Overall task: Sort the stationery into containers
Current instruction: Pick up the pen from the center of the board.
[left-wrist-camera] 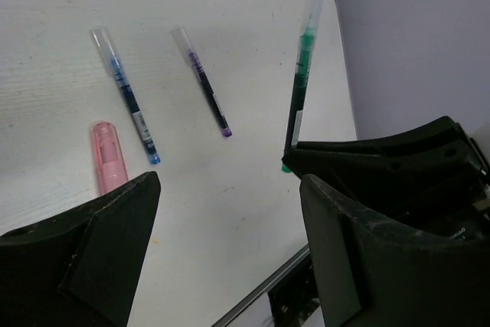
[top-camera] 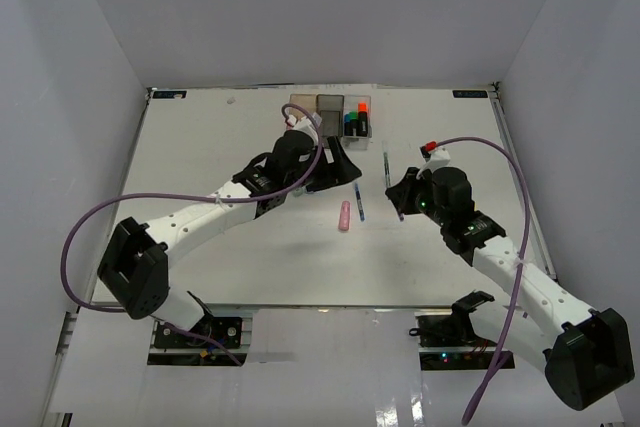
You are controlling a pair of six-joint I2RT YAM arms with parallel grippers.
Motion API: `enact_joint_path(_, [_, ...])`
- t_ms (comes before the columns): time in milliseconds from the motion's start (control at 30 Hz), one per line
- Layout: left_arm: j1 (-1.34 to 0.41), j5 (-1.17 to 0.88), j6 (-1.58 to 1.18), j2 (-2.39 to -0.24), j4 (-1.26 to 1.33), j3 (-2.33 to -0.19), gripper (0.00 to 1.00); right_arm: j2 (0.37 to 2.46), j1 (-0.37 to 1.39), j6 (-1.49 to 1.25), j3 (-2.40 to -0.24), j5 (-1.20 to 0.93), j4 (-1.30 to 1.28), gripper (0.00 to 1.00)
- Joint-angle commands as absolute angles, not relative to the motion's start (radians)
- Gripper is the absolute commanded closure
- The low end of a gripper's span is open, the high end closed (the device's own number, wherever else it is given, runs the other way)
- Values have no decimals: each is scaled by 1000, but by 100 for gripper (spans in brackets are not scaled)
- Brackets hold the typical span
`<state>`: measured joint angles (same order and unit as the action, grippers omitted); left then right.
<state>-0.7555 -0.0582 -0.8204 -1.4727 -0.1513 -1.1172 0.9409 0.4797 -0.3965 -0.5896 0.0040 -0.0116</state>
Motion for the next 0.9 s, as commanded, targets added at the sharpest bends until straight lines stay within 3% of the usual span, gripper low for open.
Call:
enact_joint_path(0, [-791,26,-868,-1503,-60,-1184,17,916,489,-451,-574,-87,92,87])
enact_joint_path(300, [-865,86,-841,-1664,-41,-1316,29,910,491,-465,-549,-117,124,86])
enact_joint_path(500, [-890,92,-827,-1733,-44,-1359,45,908,492,-468,-549,-126,126,85])
enact_joint_path(733, [-910,98,-785,-1764,-40,-1388,76,905,492,-465,-548,-123,127,85])
enact_joint_path(867, [-910,101,-762,-1764,-44,-1393,88,907,492,-463,-543,-118,124,75])
